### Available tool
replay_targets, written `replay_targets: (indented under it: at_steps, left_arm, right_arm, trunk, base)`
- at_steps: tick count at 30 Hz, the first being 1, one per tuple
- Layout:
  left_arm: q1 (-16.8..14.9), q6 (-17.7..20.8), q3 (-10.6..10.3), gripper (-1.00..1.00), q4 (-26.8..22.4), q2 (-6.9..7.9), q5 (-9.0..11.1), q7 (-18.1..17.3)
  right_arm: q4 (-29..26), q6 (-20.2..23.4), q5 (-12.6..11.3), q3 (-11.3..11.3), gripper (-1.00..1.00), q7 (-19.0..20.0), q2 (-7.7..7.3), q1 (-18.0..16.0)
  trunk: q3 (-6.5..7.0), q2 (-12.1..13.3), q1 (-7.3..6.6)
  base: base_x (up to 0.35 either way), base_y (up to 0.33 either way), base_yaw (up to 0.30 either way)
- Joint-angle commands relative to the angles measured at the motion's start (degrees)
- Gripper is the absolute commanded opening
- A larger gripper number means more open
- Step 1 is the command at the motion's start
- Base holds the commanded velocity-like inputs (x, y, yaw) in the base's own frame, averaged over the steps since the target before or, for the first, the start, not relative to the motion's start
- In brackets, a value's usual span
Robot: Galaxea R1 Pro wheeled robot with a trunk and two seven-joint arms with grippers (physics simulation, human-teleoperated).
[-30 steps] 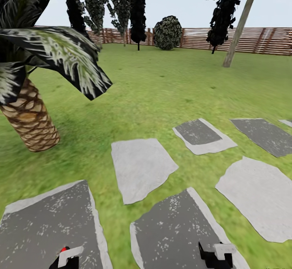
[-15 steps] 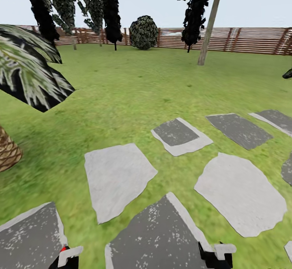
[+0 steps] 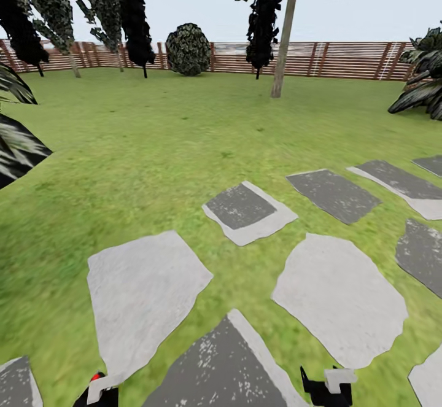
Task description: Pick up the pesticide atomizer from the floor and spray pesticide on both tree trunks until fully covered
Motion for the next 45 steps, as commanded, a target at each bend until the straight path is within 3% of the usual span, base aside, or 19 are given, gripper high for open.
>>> replay_targets:
  at_steps: [1, 26, 45]
  left_arm:
    - [0.0, -0.2, 0.2, -1.00, 0.0, -0.02, -0.6, 0.2]
    - [0.0, -0.2, 0.2, -1.00, 0.2, 0.07, -0.6, 0.2]
    - [0.0, -0.2, 0.3, -1.00, 0.1, 0.15, -0.6, 0.2]
  right_arm:
    - [0.0, -0.2, 0.0, 0.0, 1.00, 0.0, 0.00, 0.0]
    - [0.0, -0.2, 0.0, -0.1, 1.00, 0.0, 0.00, 0.0]
    - [0.0, -0.2, 0.0, -0.2, 1.00, 0.0, -0.02, 0.0]
  trunk:
    - [-0.04, 0.0, 0.02]
    - [-0.04, 0.0, 0.02]
    - [-0.04, 0.0, 0.02]
  base:
    - [0.335, -0.031, -0.009]
    - [0.337, -0.001, -0.001]
    - [0.338, 0.000, -0.236]
